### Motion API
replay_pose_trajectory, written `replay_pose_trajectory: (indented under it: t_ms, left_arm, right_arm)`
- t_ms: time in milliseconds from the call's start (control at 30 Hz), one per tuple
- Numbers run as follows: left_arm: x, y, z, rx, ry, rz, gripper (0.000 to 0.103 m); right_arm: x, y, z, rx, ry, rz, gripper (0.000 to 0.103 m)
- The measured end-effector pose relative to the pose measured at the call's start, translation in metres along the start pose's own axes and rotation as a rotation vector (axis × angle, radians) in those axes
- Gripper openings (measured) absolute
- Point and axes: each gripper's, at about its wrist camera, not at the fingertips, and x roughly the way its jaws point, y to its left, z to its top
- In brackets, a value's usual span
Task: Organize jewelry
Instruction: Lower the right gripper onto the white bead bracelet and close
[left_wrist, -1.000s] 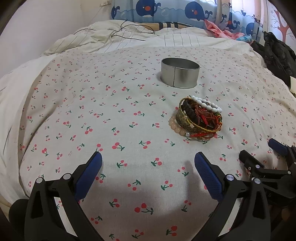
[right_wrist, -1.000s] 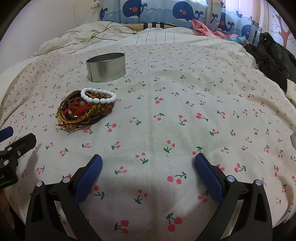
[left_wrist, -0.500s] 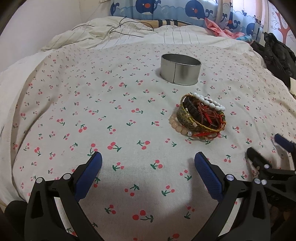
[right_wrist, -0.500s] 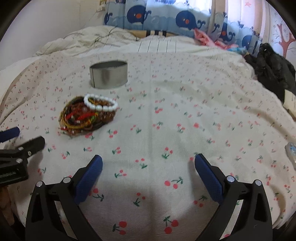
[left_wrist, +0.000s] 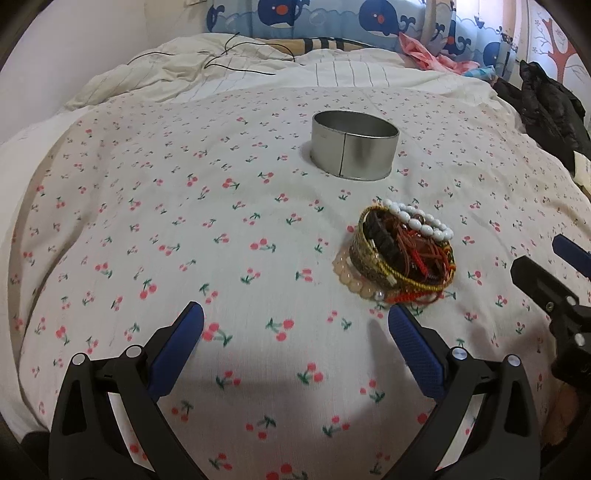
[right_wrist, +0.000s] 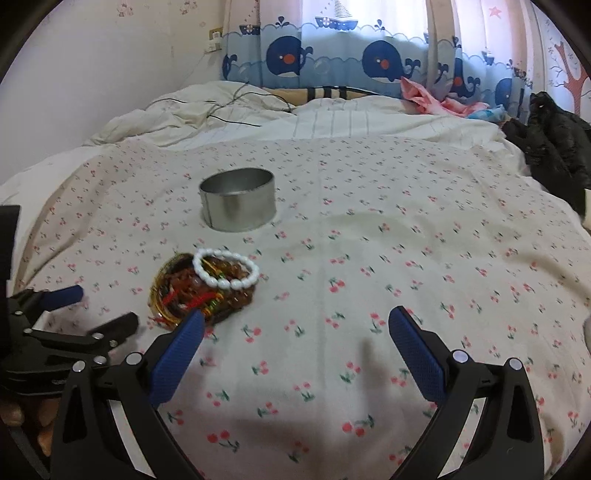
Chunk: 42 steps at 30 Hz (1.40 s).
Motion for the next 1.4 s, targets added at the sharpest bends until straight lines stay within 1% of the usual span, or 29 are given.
replay_pose_trajectory:
  t_ms: [167, 333, 367, 467, 500, 567, 633, 700, 833, 867, 933, 967, 1000, 1067, 1133, 1167, 1200, 1233, 1267, 1300, 1400]
  left_arm:
    - [0.006, 0.002, 0.005, -0.013, 0.018, -0.033, 0.097]
    - [0.004, -0.004, 0.017, 0.022, -0.006, -0.045, 0.097]
    - [0.004, -0.005, 0.021, 0.03, -0.012, -0.047, 0.097]
    - [0.004, -0.004, 0.029, 0.043, -0.026, -0.049, 0.097]
    - [0.005, -0.004, 0.03, 0.043, -0.028, -0.053, 0.097]
    - [0.008, 0.001, 0.031, 0.028, -0.022, -0.067, 0.097]
    - [0.013, 0.005, 0.03, 0.009, -0.009, -0.08, 0.097]
    - [0.018, 0.007, 0.029, 0.0, 0.009, -0.089, 0.097]
    - [0.019, 0.009, 0.028, -0.014, 0.01, -0.107, 0.097]
    - [0.019, 0.009, 0.028, -0.016, 0.012, -0.113, 0.097]
    - [0.02, 0.01, 0.028, -0.023, 0.017, -0.124, 0.097]
    - [0.02, 0.011, 0.027, -0.029, 0.018, -0.13, 0.097]
    - [0.02, 0.011, 0.028, -0.033, 0.019, -0.133, 0.097]
    - [0.02, 0.012, 0.028, -0.042, 0.021, -0.141, 0.097]
    - [0.02, 0.013, 0.028, -0.048, 0.022, -0.147, 0.097]
    - [0.021, 0.013, 0.029, -0.049, 0.023, -0.148, 0.097]
    - [0.022, 0.012, 0.029, -0.049, 0.025, -0.147, 0.097]
    - [0.022, 0.012, 0.028, -0.048, 0.027, -0.146, 0.097]
    - [0.023, 0.012, 0.028, -0.05, 0.03, -0.146, 0.097]
    - [0.024, 0.012, 0.028, -0.052, 0.032, -0.148, 0.097]
    - [0.024, 0.014, 0.029, -0.054, 0.032, -0.147, 0.097]
  right_arm:
    - [0.007, 0.002, 0.011, -0.016, 0.018, 0.052, 0.096]
    - [0.022, 0.006, 0.029, -0.056, 0.047, 0.091, 0.095]
    - [0.026, 0.006, 0.033, -0.061, 0.053, 0.1, 0.094]
    - [0.044, 0.006, 0.045, -0.087, 0.106, 0.146, 0.076]
    - [0.051, 0.007, 0.049, -0.106, 0.127, 0.154, 0.075]
    - [0.06, 0.008, 0.053, -0.131, 0.141, 0.154, 0.073]
    - [0.068, 0.008, 0.057, -0.148, 0.165, 0.182, 0.07]
    - [0.076, 0.008, 0.06, -0.164, 0.19, 0.212, 0.06]
    - [0.088, 0.009, 0.062, -0.193, 0.229, 0.237, 0.05]
    - [0.093, 0.01, 0.062, -0.199, 0.242, 0.247, 0.045]
    - [0.1, 0.01, 0.062, -0.198, 0.266, 0.27, 0.042]
    - [0.104, 0.011, 0.061, -0.2, 0.278, 0.277, 0.034]
    - [0.108, 0.013, 0.06, -0.204, 0.291, 0.287, 0.03]
    - [0.111, 0.012, 0.059, -0.189, 0.297, 0.3, 0.028]
    - [0.111, 0.012, 0.058, -0.18, 0.301, 0.317, 0.022]
    - [0.111, 0.012, 0.058, -0.183, 0.301, 0.321, 0.016]
    - [0.11, 0.013, 0.057, -0.192, 0.3, 0.315, 0.014]
    - [0.108, 0.017, 0.056, -0.22, 0.294, 0.302, 0.011]
    - [0.107, 0.019, 0.055, -0.242, 0.294, 0.297, 0.006]
    - [0.105, 0.023, 0.054, -0.266, 0.286, 0.285, 0.003]
    - [0.1, 0.026, 0.054, -0.296, 0.259, 0.254, 0.0]
